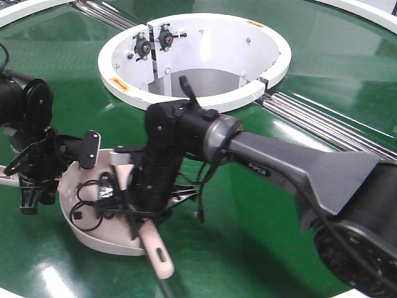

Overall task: Clean and inspect green conveyor with broom and dustpan
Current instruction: 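Sweep the black cables with the brush toward the dustpan held by left gripper, then move the brush back with the right gripper and lay it on the belt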

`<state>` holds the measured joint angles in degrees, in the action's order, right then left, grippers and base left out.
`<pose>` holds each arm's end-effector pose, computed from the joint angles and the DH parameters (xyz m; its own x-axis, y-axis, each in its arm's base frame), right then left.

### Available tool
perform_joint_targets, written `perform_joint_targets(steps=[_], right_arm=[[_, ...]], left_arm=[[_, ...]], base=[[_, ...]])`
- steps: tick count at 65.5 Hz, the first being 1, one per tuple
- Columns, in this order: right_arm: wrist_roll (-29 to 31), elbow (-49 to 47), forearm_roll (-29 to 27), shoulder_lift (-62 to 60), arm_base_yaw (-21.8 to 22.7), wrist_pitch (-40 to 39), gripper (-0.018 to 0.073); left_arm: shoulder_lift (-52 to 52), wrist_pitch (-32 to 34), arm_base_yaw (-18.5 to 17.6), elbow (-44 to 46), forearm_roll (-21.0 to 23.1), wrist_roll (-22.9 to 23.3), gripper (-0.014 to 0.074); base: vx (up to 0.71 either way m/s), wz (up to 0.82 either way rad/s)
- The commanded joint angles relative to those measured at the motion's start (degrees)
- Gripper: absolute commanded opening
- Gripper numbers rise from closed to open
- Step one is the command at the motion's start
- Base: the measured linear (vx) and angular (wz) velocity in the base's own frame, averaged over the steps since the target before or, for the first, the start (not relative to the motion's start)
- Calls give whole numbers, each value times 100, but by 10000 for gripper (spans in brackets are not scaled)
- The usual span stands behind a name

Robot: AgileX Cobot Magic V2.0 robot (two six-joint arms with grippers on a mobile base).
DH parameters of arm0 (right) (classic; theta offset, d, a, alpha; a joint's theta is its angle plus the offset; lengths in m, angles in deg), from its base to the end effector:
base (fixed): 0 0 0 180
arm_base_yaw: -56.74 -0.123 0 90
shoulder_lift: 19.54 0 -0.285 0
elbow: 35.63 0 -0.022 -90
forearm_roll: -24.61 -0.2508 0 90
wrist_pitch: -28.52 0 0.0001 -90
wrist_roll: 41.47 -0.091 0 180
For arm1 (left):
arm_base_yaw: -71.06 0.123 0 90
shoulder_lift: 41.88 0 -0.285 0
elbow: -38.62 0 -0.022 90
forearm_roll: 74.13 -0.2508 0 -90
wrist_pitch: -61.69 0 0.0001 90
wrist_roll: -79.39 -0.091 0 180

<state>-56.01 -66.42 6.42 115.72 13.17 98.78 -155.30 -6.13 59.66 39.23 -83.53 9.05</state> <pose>0.3149 0.3365 0.1958 -0.9160 -0.4013 0.0028 -0.3805 0.8707 0.3115 0.3481 -0.0561 0.2176 -0.0829 0.9856 0.1470 0.9963 0.0785 0.0359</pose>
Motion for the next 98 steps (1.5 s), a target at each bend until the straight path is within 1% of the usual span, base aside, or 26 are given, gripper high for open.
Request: perform_joint_targets(steps=[1, 9, 18, 23, 27, 37, 43, 59, 72, 83, 89, 98], right_arm=[[126, -398, -229, -353, -66, 369, -4], [113, -434, -148, -434, -53, 369, -4], [27, -413, 366, -582, -38, 369, -4], [-76, -365, 624, -696, 34, 369, -4], [-119, -243, 788, -854, 177, 369, -4], [-55, 388, 995, -1377, 728, 369, -4], [185, 790, 1079, -1672, 1046, 369, -4], [838, 2038, 1111, -2457, 2114, 317, -4], [976, 2849, 1311, -2754, 2681, 92, -4], [1202, 3409, 1352, -2760, 2866, -184, -4], [1208, 3674, 1352, -2760, 2864, -456, -4], [1208, 3947, 1341, -2744, 2864, -646, -3]], left_arm=[[264, -65, -29, 167, 28, 24, -6], [264, -62, -29, 167, 28, 24, -6], [264, -62, -29, 167, 28, 24, -6], [264, -62, -29, 167, 28, 24, -6], [264, -62, -29, 167, 28, 24, -6], [264, -62, -29, 167, 28, 24, -6], [264, -62, -29, 167, 28, 24, -6], [264, -62, -29, 167, 28, 24, -6], [264, -62, -29, 167, 28, 24, -6], [264, -62, -29, 167, 28, 24, -6], [264, -62, -29, 167, 28, 24, -6], [264, -62, -29, 167, 28, 24, -6]], base=[[0, 0], [0, 0], [0, 0], [0, 0], [0, 0], [0, 0], [0, 0], [0, 0], [0, 0], [0, 0], [0, 0], [0, 0]])
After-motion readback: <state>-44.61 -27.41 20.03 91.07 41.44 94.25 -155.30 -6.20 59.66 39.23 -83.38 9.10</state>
